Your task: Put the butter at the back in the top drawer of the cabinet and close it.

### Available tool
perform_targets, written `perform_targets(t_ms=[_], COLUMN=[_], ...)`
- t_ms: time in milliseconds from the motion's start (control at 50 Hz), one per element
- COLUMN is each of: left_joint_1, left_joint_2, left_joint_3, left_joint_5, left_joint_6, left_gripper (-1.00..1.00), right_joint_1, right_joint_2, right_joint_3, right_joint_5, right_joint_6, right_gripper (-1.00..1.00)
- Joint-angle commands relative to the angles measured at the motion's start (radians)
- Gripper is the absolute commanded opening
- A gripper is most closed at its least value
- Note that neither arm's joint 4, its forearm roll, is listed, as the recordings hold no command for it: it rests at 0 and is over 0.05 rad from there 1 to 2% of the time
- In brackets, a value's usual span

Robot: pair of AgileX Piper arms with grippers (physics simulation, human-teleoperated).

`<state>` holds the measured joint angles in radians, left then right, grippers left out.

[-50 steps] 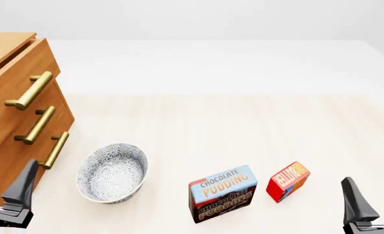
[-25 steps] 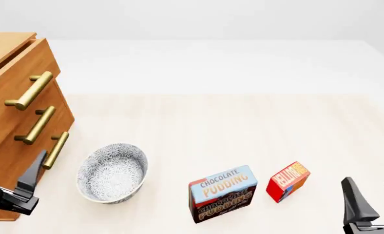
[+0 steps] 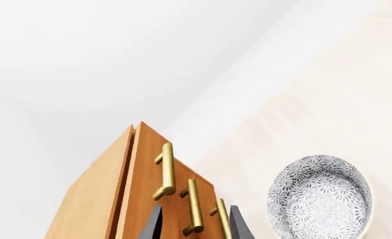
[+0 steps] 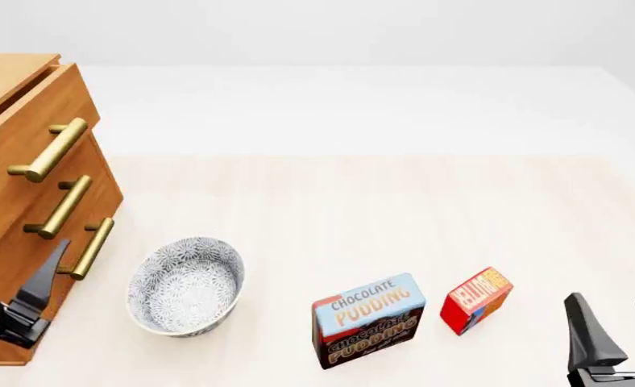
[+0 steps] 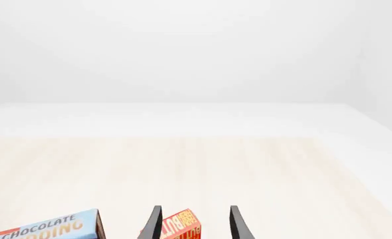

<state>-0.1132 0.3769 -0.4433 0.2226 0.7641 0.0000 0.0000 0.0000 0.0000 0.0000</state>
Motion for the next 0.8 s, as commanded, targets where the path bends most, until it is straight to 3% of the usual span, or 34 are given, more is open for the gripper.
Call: perform_targets(t_ms=[20, 260, 280, 800], left_joint_1=[-0.005, -0.01, 0.018, 0.023], left_joint_2=[0.024, 0.082, 0.088, 0.196], left_joint_3=[-0.024, -0.06, -0.056, -0.047], left_joint_5=[0.004, -0.013, -0.01, -0.099], left_joint_6=[0.079, 0.126, 0.135, 0.25], left_gripper=[1.0, 1.0, 1.0, 1.0], right_joint_1=[0.0, 0.0, 0.0, 0.0], right_joint_2=[0.0, 0.0, 0.0, 0.0], right_joint_3=[0.0, 0.0, 0.0, 0.0], right_joint_5=[0.0, 0.0, 0.0, 0.0], right_joint_6=[0.0, 0.0, 0.0, 0.0], right_gripper=[1.0, 1.0, 1.0, 1.0])
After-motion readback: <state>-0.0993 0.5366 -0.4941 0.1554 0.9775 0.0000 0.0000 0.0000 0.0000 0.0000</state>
